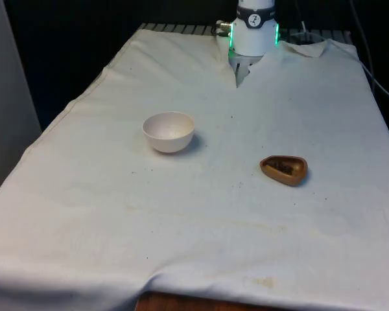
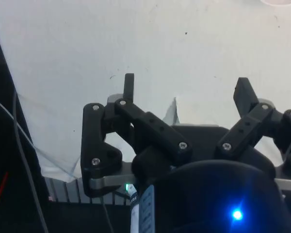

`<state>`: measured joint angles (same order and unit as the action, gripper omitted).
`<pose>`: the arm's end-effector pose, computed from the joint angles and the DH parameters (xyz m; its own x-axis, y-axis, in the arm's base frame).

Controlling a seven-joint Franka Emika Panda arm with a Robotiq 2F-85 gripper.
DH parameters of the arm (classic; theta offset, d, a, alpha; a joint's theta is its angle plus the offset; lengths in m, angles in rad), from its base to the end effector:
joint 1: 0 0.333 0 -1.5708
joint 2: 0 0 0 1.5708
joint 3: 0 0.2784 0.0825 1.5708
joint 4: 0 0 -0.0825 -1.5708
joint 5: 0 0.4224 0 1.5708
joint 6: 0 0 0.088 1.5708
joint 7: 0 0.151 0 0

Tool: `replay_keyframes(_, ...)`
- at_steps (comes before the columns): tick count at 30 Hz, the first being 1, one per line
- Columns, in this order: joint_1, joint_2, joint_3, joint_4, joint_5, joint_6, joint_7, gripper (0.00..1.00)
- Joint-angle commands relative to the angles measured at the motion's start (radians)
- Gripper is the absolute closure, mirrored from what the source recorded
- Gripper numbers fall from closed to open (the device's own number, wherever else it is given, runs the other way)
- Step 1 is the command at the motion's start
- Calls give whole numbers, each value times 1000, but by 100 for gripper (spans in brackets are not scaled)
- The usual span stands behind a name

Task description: Pour the coffee beans from the cup into the bowl.

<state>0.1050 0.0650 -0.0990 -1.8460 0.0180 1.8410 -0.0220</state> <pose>0.6033 0.0063 0.3857 0.9973 0.0229 -0.0694 0.0222 -0.9997 -0.0121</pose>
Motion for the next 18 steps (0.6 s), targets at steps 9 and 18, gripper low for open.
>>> replay_keyframes(9,3,26,34,1,-7,41,68,0)
replay_keyframes(18,4,55,61,1,-14,87,122,0)
